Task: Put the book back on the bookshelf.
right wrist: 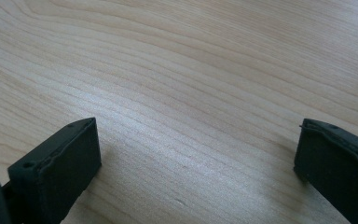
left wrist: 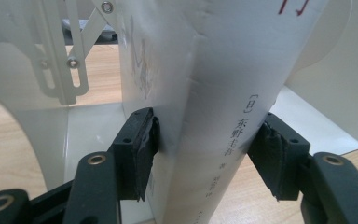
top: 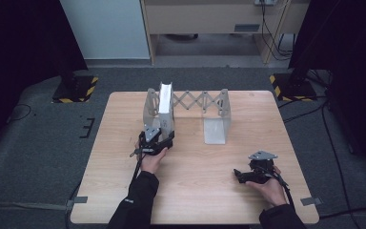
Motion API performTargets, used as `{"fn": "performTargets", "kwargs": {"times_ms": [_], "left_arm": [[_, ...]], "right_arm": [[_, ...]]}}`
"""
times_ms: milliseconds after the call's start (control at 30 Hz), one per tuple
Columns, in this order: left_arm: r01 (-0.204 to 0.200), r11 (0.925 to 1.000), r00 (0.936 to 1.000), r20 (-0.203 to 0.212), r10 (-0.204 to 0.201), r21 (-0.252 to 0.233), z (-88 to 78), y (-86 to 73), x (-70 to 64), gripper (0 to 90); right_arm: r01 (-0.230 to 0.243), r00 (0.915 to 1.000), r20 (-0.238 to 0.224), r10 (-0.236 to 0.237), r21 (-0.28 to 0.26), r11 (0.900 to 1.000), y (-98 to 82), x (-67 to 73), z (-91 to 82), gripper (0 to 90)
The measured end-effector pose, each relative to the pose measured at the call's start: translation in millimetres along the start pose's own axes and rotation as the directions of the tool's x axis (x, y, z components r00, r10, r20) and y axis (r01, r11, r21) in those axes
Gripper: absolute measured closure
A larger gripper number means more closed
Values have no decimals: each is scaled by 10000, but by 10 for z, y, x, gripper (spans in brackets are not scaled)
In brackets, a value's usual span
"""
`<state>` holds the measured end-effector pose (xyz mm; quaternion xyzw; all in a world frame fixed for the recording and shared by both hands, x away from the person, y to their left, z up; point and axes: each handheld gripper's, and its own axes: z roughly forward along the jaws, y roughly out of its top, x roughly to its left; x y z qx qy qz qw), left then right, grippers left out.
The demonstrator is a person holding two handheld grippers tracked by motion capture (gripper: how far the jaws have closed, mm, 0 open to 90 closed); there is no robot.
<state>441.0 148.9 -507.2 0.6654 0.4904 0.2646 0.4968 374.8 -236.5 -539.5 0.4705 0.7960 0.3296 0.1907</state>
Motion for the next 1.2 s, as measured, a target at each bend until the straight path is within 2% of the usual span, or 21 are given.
{"fn": "performTargets", "kwargs": {"times_ms": [133, 300, 400, 467, 567, 667, 767, 867, 967, 1100, 1200], "left_arm": [[27, 9997, 10000, 27, -26, -238, 33, -20, 24, 416], [120, 9998, 9996, 259, -125, 174, -51, 10, 24, 434], [172, 9991, 9960, 869, -205, 391, -192, 46, 52, 433], [8, 9988, 9938, 1114, -63, 485, -311, 52, 66, 418], [69, 9973, 9904, 1371, -168, 726, -494, 32, 135, 398], [-47, 9951, 9876, 1569, -110, 989, -676, -49, 216, 379], [147, 9922, 9846, 1711, -359, 1234, -829, -163, 328, 360], [355, 9871, 9843, 1655, -616, 1563, -941, -316, 473, 341], [450, 9760, 9894, 1256, -730, 2131, -1022, -417, 596, 320], [570, 9641, 9930, 850, -815, 2595, -1080, -487, 703, 283], [520, 9631, 9964, 515, -679, 2639, -1095, -505, 777, 258]], "right_arm": [[0, 10000, 5, 0, -2, 10000, 0, 0, 1, 7], [1, 10000, 6, -1, -2, 10000, 0, 1, 0, 7], [2, 10000, 6, -2, -1, 10000, 0, 0, 0, 7], [2, 10000, 4, -2, 0, 10000, 0, 0, 0, 7], [1, 10000, 7, -1, -1, 10000, 0, 0, 0, 7], [8, 10000, 1, -8, 2, 10000, 0, 1, 0, 7], [8, 10000, 3, -8, 2, 10000, 0, 0, 0, 7], [4, 10000, 2, -4, 1, 10000, 0, 1, 0, 7], [3, 10000, 6, -3, 4, 10000, -2, 3, -3, 9], [-15, 10000, -27, 15, 20, 10000, -7, 9, -29, 50], [40, 9999, -119, -37, 241, 9997, 1, -11, -70, 78]]}}
